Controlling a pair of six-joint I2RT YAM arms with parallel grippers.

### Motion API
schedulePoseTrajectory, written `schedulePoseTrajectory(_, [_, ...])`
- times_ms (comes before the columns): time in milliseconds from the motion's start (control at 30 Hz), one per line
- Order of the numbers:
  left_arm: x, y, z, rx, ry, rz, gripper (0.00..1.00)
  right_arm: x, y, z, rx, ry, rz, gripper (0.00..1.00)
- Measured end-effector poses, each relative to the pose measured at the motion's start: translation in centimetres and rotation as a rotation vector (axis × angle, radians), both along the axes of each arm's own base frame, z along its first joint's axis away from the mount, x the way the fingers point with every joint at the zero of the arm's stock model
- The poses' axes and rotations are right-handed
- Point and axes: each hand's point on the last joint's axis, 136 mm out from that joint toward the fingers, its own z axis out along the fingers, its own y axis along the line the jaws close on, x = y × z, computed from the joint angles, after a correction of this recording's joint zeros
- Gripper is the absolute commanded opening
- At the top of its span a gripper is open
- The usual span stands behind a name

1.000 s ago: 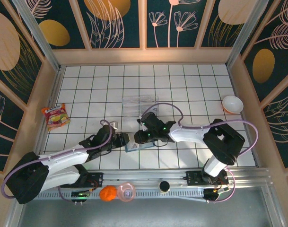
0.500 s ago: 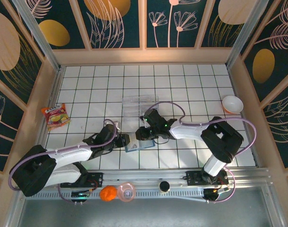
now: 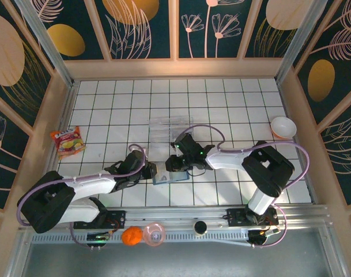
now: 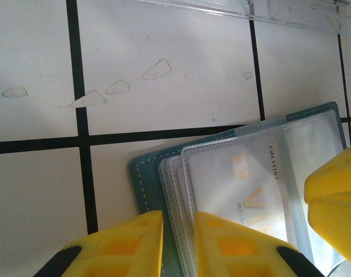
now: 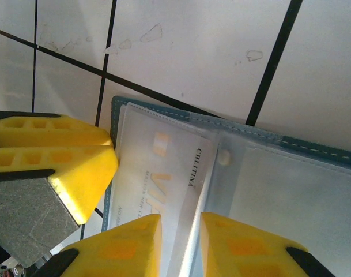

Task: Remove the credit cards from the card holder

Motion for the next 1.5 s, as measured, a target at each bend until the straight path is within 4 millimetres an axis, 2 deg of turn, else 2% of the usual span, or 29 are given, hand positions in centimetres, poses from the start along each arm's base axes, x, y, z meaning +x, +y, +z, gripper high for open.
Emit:
schedulePoseTrajectory(633, [-0.1,-0.3,0.1,-0.019,0.0,-0.011,0.19,0.0,0.1,-1.6,-0.012,0.036,-0.002,0.24])
schedulePoseTrajectory(833, [-0.1,-0.4,0.1,-0.021,0.002,-0.008,0.16,-0.1,0.7,-1.8,-0.098,-0.02,0.004,0.16])
schedulePoseTrajectory(967, [0.0,-0.4,0.1,-0.027,0.0,-0.005,0.12,-0.1,0.6,-2.0,-0.162,-0.075,-0.016,0.16])
schedulePoseTrajectory(1100, [0.2,-0.6,0.2,-0.034,-0.007,-0.006,0.11,0.1,-0.1,-1.8,-0.205,-0.119,-0.046,0.17])
schedulePoseTrajectory(1267, [0.3,-0.8,0.2,-0.04,-0.009,-0.009,0.1,0.4,-1.9,-1.9,-0.276,-0.15,-0.09,0.19])
schedulePoseTrajectory(1400, [0.2,-0.7,0.1,-0.038,-0.004,-0.01,0.15,0.5,-2.7,-1.5,-0.298,-0.165,-0.107,0.25])
schedulePoseTrajectory(1500, [0.0,-0.5,0.3,-0.034,-0.001,-0.009,0.19,0.5,-3.2,-0.7,-0.301,-0.182,-0.114,0.26])
